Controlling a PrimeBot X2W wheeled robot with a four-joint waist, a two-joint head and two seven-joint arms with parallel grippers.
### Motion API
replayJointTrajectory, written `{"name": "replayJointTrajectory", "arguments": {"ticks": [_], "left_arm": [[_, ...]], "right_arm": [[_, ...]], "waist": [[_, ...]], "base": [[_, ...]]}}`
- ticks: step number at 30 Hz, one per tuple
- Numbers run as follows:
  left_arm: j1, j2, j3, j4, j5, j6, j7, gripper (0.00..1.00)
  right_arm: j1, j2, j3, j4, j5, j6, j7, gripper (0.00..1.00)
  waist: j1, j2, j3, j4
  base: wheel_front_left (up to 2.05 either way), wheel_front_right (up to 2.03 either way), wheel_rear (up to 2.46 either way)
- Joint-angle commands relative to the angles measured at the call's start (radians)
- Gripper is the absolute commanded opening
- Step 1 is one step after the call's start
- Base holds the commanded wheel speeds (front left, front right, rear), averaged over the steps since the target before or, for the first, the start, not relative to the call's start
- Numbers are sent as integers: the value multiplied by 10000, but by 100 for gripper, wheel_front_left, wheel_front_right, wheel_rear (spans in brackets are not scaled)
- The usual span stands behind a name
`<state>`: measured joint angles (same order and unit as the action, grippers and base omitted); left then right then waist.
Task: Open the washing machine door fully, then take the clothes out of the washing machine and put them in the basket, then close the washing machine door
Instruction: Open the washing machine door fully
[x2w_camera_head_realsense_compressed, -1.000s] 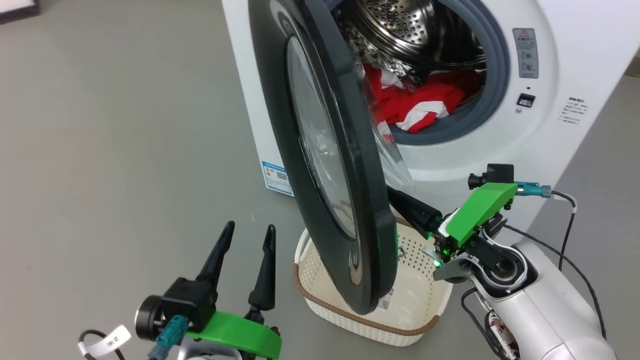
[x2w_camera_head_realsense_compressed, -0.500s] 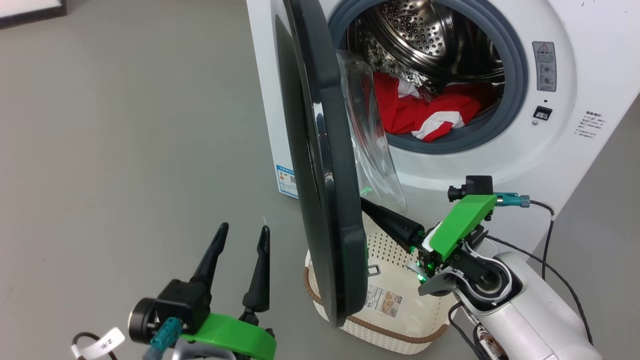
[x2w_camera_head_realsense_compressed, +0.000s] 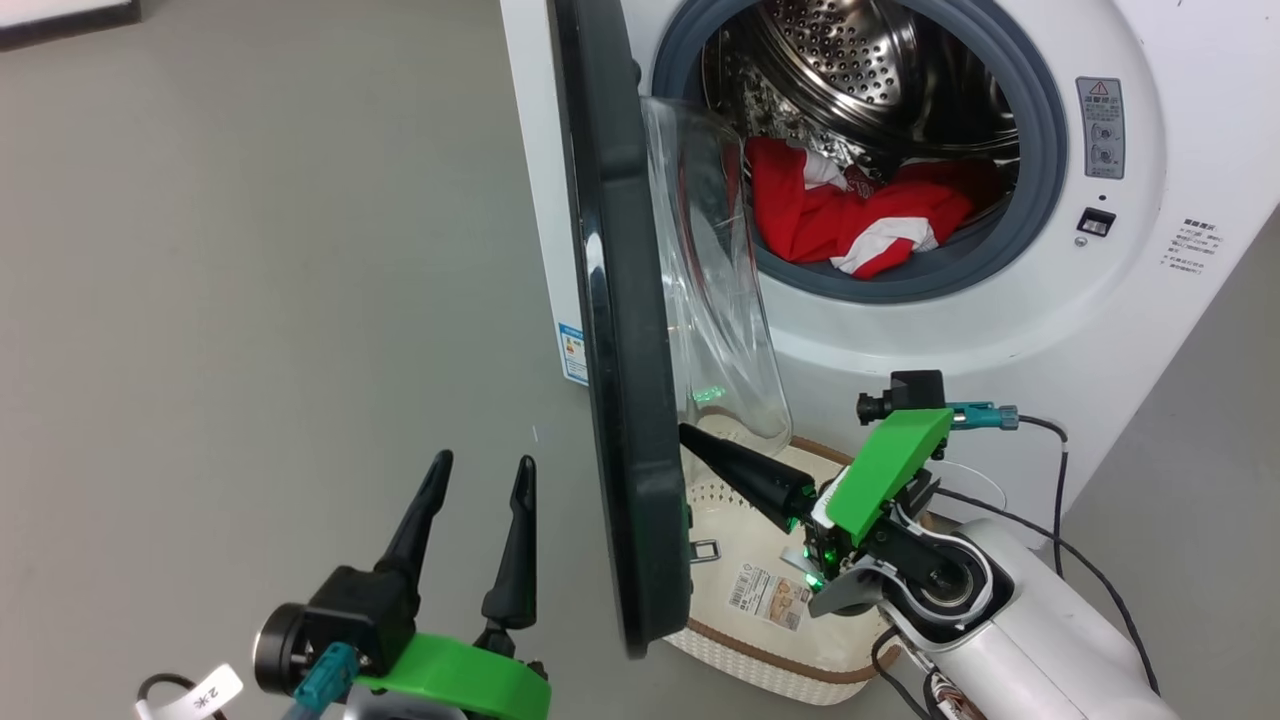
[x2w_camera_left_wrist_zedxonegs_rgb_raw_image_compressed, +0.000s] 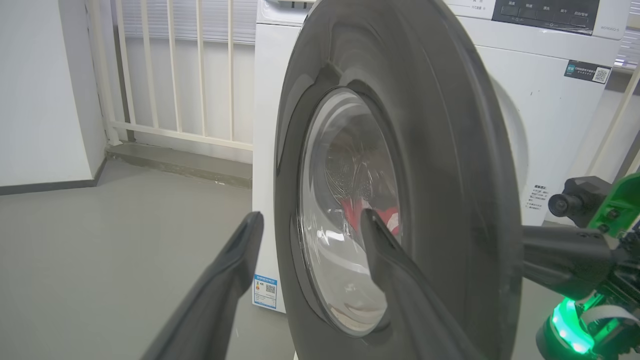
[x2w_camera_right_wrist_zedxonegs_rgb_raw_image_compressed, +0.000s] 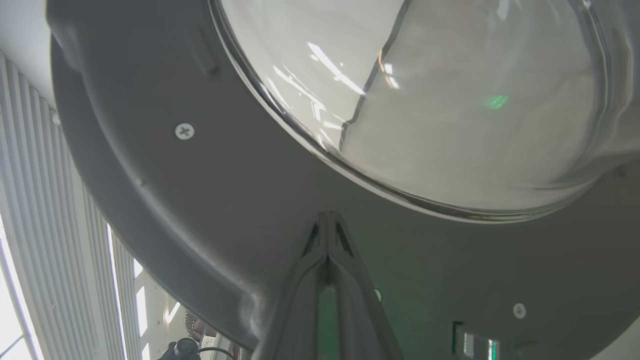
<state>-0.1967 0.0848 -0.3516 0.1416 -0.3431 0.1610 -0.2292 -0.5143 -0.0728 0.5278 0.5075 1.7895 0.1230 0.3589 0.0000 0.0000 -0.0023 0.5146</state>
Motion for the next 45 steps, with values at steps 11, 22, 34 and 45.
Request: {"name": "replayJointTrajectory", "arguments": {"ticks": [11,22,34,45], "left_arm": [[-13,190,362,-467,-159,179,-54,100],[28,200,325,-532,-267,212,-71,100],[228,223,273,-706,-317,281,-123,100],[296,215,147,-786,-316,279,-168,100]], "right_arm": [[-532,-87,870,-370,-154,77,-574,0],[-523,-1065,1939,-956,-3622,77,-3091,100],[166,-1280,1099,-307,-9062,77,-5840,100],[2263,-97,-2020,-1414,-14197,77,-6168,100]], "waist": [[0,0,146,48],[0,0,173,43],[0,0,123,5],[0,0,108,-19]], "base": [[0,0,0],[0,0,0],[0,0,0],[0,0,0]]}}
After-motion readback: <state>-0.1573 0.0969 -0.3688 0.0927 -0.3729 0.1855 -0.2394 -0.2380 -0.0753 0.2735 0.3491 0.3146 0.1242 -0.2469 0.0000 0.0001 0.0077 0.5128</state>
